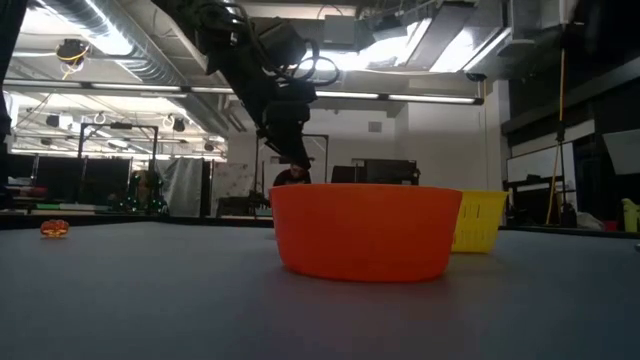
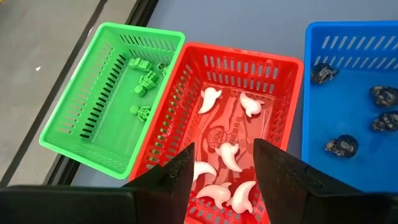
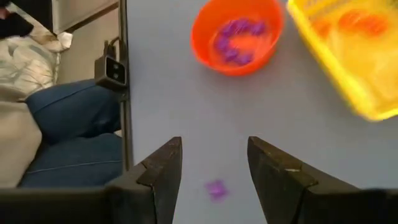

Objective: Sort Halloween decoration
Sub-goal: Put the purple spider toy into the orange bin

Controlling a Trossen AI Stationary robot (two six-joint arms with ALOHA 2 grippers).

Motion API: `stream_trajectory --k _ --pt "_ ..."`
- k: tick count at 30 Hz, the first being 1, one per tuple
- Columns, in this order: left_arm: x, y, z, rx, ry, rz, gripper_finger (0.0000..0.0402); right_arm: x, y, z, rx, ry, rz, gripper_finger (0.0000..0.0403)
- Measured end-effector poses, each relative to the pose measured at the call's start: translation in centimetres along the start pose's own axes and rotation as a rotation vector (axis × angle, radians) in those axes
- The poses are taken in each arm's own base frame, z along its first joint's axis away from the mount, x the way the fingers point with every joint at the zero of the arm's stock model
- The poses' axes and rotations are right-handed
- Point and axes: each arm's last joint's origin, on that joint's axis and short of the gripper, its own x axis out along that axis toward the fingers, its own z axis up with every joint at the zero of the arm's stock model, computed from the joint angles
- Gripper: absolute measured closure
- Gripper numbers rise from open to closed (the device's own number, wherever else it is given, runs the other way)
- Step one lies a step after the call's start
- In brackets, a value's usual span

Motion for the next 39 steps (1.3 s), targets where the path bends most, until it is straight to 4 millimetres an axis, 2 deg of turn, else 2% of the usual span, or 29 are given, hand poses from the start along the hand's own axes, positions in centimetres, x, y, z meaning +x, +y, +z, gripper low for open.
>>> stream_trajectory --k 4,8,15,23,28,39 --pt "0.0 0.0 0.0 0.000 0.000 0.000 0.0253 2.0 1.8 -1.5 0.049 0.015 0.002 0.0221" --pt "0.0 0.0 0.0 0.000 0.000 0.000 0.0253 4.2 2.5 -3.1 0.206 0.099 -0.049 0.0221" --pt "0.0 0.0 0.0 -0.005 -0.001 0.000 0.0253 7.5 2.4 -4.9 0.524 0.246 -0.160 0.0221" --pt "0.0 0.0 0.0 -0.005 -0.002 0.000 0.0253 10.0 1.9 -6.1 0.749 0.293 -0.280 0.0221" --pt "0.0 0.0 0.0 -0.005 -0.002 0.000 0.0253 11.0 1.7 -6.5 0.806 0.291 -0.322 0.0221" --pt "0.0 0.0 0.0 -0.005 -0.002 0.000 0.0253 13.4 1.9 -7.1 0.805 0.311 -0.379 0.0221"
